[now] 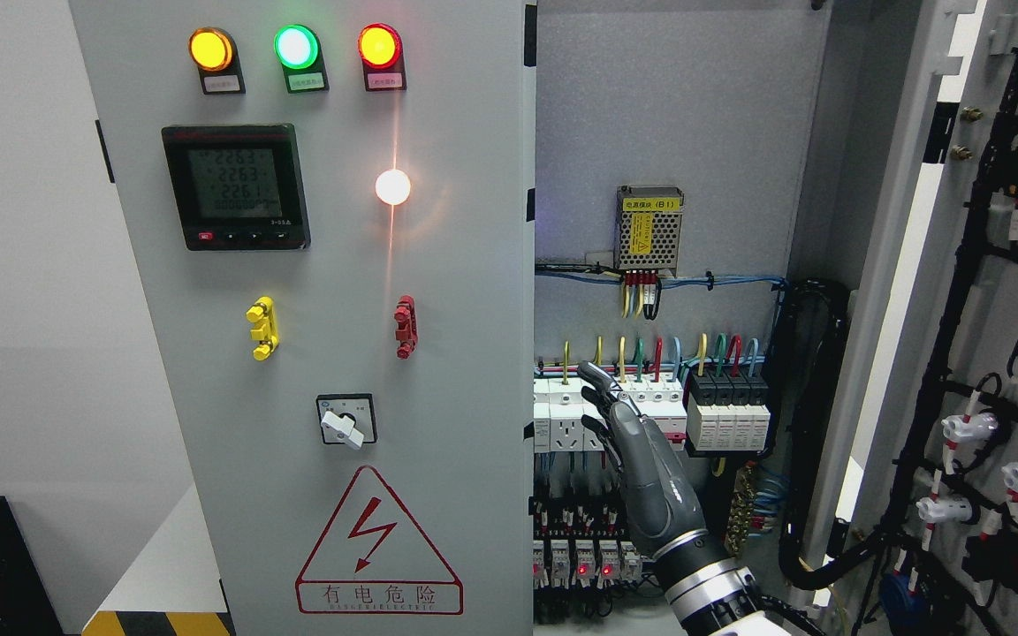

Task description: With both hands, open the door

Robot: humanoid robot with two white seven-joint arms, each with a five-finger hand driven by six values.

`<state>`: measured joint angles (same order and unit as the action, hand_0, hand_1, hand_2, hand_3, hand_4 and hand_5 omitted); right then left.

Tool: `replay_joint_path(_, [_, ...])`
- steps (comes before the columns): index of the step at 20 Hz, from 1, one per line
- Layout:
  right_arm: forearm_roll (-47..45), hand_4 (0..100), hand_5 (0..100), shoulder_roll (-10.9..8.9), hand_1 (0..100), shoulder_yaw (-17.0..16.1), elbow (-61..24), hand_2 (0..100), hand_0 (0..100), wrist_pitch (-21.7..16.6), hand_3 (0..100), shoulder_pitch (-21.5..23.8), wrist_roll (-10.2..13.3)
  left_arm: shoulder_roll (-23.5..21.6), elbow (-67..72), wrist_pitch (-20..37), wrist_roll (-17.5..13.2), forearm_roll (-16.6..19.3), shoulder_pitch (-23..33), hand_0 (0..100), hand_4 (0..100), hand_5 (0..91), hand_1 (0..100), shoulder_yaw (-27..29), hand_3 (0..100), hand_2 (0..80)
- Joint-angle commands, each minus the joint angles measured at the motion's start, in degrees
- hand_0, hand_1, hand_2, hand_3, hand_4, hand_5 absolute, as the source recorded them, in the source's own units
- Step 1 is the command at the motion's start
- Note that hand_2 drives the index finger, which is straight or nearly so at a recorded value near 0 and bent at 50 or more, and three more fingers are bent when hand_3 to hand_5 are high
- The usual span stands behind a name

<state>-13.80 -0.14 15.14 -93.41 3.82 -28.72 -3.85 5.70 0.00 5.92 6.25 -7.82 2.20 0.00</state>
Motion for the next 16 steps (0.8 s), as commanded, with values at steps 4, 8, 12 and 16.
replay_joint_path(4, [-2.98,0,0,-1.61,0,0.77,5.25,0,19,0.13,0,-2.65,-2.83,0.01,-0.44,-0.03,-0.01,0.00,0.00,0,0,0.0,0,-1.85,0,0.0])
replay_joint_path(8, [-3.16,0,0,-1.79,0,0.51,5.87,0,19,0.40,0,-4.15,-3.71,0.01,-0.44,-0.03,-0.01,0.00,0.00,0,0,0.0,0,-1.85,0,0.0])
replay_joint_path(12, [-3.25,0,0,-1.79,0,0.51,6.05,0,19,0.75,0,-4.50,-5.47,0.01,-0.44,-0.03,-0.01,0.00,0.00,0,0,0.0,0,-1.85,0,0.0])
replay_joint_path(16, [-6.30,0,0,-1.79,0,0.25,6.57,0,19,1.36,0,-5.38,-5.47,0.01,-0.44,-0.03,-0.01,0.00,0.00,0,0,0.0,0,-1.85,0,0.0])
